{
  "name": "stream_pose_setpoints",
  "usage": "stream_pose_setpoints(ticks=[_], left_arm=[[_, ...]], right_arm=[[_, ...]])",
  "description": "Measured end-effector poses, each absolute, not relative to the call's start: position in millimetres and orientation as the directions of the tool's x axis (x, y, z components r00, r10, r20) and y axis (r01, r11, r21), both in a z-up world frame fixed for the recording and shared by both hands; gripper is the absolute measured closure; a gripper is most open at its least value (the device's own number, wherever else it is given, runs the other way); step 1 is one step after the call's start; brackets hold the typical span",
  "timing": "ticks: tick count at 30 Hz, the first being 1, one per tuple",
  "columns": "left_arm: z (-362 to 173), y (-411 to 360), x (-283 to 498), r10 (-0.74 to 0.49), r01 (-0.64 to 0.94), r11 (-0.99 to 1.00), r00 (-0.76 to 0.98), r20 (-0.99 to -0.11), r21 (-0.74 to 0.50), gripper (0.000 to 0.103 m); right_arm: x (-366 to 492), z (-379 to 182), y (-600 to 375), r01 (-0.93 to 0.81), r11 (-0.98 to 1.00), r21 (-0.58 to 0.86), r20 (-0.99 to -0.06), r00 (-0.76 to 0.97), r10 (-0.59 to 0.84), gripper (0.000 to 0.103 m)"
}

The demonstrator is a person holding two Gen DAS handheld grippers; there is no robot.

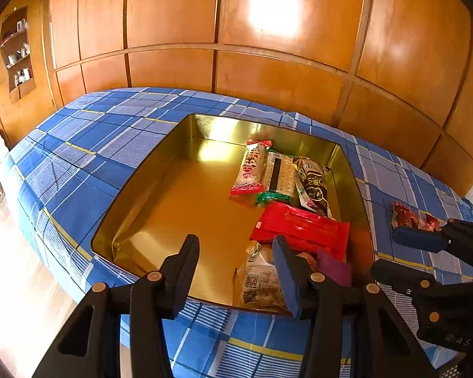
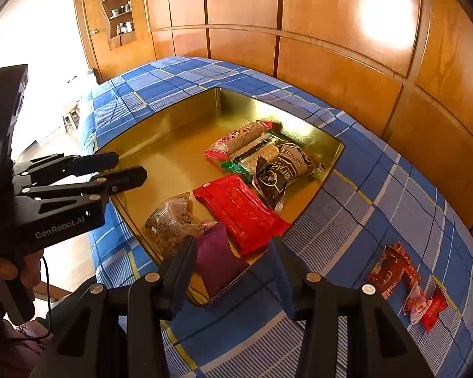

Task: Organize snacks
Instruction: 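Move the left tool toward the remaining snacks on the bedspread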

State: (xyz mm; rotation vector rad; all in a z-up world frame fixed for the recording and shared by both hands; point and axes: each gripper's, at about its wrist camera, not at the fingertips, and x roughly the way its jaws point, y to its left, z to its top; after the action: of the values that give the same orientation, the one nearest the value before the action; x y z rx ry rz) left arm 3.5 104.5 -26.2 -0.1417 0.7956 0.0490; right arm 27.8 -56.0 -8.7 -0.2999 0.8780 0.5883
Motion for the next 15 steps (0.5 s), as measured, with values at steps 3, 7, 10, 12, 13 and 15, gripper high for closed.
stream_pose_setpoints(ticks=[3, 7, 10, 12, 13, 15], left_arm=[[-25.8, 101.3, 3.7, -0.011, -0.090, 0.990, 0.699, -0.715, -0.104, 0.054], [-25.6, 96.0, 3.7, -0.014, -0.077, 0.993, 0.698, -0.716, -0.094, 0.054], [-24.7, 92.7, 3.5, -0.018, -0.066, 0.994, 0.700, -0.714, -0.089, 0.054], [-23.6, 90.0, 2.9, -0.019, -0.059, 0.995, 0.701, -0.712, -0.085, 0.054], [-23.1, 88.5, 2.8, -0.021, -0.054, 0.995, 0.702, -0.712, -0.083, 0.054], [-22.4, 85.9, 2.5, -0.022, -0.046, 0.996, 0.703, -0.710, -0.076, 0.054]], right_arm=[[27.8, -8.3, -58.7, -0.595, 0.804, -0.007, -0.791, 0.495, 0.360, 0.055], [27.2, -7.4, -62.2, -0.594, 0.804, -0.003, -0.785, 0.500, 0.366, 0.055], [27.6, -6.2, -67.1, -0.588, 0.809, 0.000, -0.782, 0.504, 0.366, 0.055], [28.0, -5.3, -71.6, -0.582, 0.813, -0.002, -0.781, 0.509, 0.363, 0.055], [28.5, -5.3, -74.1, -0.579, 0.815, -0.004, -0.781, 0.511, 0.359, 0.055], [29.5, -5.0, -80.5, -0.568, 0.823, -0.008, -0.780, 0.519, 0.350, 0.055]])
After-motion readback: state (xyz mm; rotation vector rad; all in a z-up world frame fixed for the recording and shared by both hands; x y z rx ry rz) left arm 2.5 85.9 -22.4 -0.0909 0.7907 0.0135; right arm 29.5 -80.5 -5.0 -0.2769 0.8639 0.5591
